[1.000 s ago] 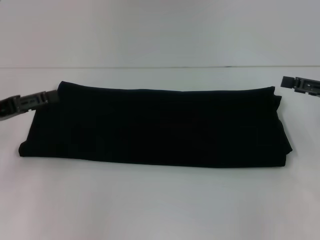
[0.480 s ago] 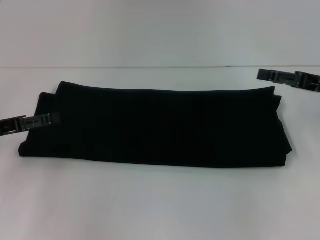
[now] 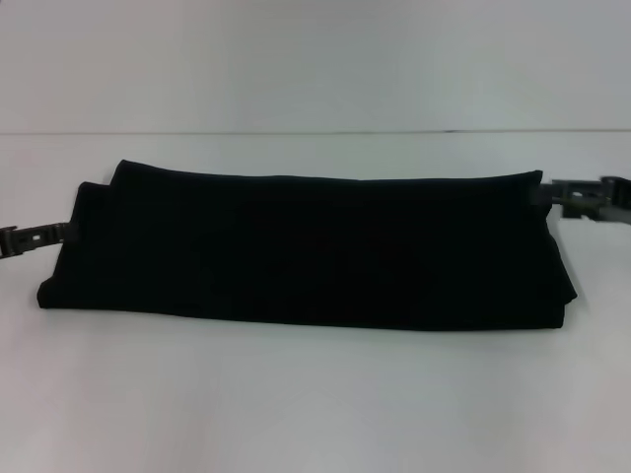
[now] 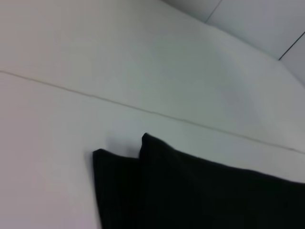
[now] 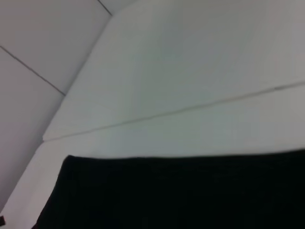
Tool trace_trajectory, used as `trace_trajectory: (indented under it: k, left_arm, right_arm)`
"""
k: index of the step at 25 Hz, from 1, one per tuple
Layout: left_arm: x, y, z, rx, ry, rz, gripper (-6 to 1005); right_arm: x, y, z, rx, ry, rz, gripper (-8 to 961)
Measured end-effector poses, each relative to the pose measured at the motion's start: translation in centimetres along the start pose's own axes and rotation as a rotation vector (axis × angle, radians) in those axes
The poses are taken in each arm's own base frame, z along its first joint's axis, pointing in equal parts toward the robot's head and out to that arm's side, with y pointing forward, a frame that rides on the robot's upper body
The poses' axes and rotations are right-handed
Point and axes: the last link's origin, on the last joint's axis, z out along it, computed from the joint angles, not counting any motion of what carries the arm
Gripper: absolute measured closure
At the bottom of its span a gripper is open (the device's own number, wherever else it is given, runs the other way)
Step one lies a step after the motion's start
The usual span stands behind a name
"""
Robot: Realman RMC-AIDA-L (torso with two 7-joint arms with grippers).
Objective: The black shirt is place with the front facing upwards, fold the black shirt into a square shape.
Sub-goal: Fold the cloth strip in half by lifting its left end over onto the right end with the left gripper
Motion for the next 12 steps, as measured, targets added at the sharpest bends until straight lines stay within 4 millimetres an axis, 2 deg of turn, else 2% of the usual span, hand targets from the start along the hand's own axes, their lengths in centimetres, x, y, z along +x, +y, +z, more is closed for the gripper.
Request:
trace_trajectory:
  k: [5, 12]
  left_arm:
    - [-0.4, -0.4, -0.8, 0.006, -0.056, 0.023, 70]
    - [-1.2, -0.9, -1.5, 0.030, -0.107, 0.039, 70]
  right_arm:
    - [1.4, -1.1, -2.1, 0.017, 0.083, 0.075, 55]
    - [3.6, -1.9, -2.5, 0.041, 0.149, 0.106, 55]
